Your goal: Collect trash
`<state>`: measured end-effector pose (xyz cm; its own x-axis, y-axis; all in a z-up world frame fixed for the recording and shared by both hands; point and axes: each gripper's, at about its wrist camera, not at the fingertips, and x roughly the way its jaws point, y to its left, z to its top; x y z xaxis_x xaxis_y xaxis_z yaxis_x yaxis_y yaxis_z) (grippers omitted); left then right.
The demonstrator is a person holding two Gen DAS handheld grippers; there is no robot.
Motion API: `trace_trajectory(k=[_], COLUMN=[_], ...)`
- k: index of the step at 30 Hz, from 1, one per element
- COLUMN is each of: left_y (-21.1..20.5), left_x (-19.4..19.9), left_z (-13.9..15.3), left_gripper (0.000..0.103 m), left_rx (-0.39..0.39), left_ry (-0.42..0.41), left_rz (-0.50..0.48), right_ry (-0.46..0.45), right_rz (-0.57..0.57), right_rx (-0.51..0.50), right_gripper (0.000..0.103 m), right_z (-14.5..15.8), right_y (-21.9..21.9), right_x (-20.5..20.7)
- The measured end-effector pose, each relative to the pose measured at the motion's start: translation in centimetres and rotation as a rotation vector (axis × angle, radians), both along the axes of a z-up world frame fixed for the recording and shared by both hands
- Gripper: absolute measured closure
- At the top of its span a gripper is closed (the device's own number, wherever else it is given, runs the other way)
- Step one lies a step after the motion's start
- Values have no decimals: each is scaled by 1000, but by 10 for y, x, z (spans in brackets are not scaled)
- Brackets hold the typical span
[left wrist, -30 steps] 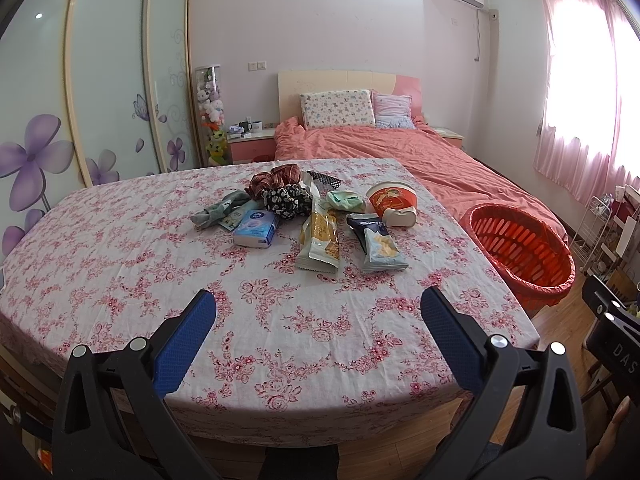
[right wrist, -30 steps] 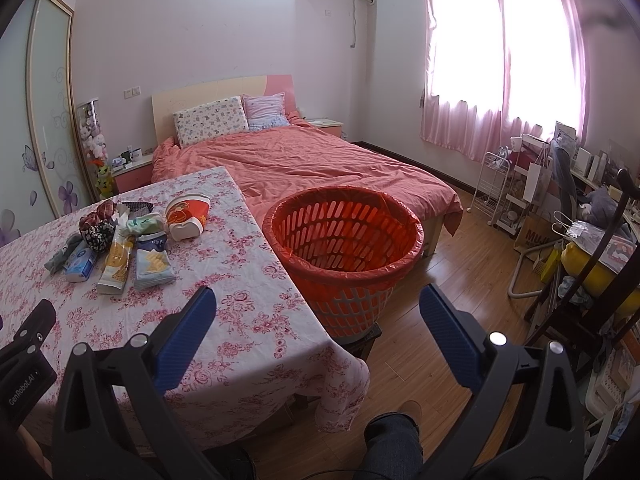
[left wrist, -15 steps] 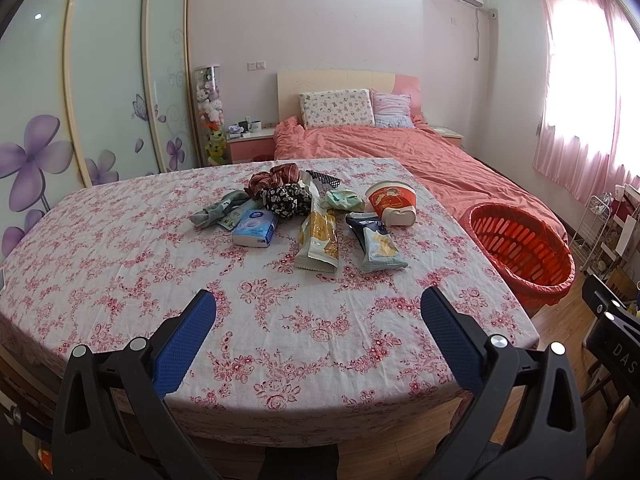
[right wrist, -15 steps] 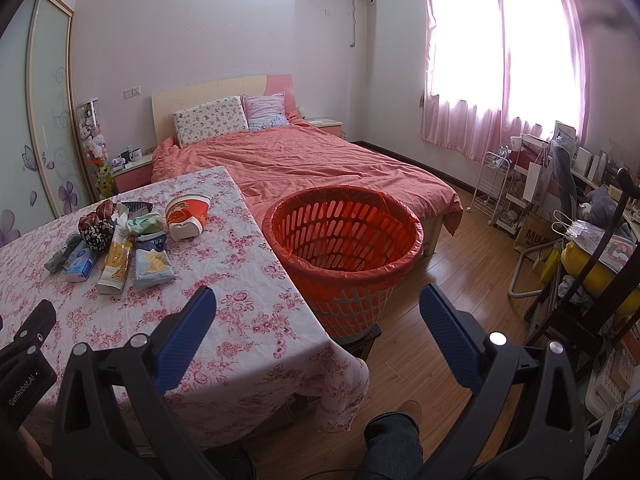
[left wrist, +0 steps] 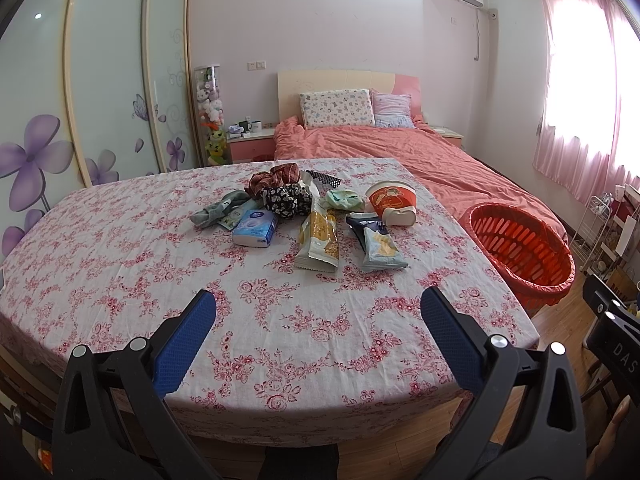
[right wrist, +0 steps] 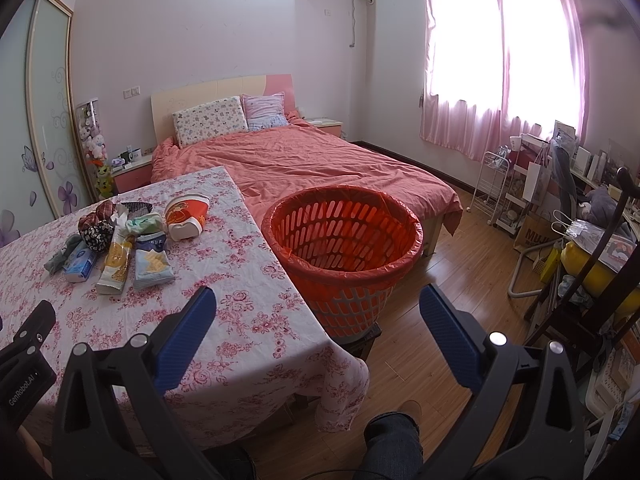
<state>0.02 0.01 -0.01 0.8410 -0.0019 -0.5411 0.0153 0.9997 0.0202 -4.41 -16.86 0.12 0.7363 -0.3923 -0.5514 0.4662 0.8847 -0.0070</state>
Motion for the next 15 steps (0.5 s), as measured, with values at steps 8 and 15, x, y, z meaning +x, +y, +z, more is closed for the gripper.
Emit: trace_trajectory(k=[8, 15], left_y=[0, 0], left_x=[0, 0], left_z=[0, -1], left_gripper=[2, 2], left_rx=[0, 0], left_ry=[0, 1], left_rz=[0, 0], right_ry=[0, 0], right_rz=[0, 0], right_rx=[0, 0], right_gripper=[4, 4], right_z=[0, -1], right_y=[0, -1], right_x=[0, 0])
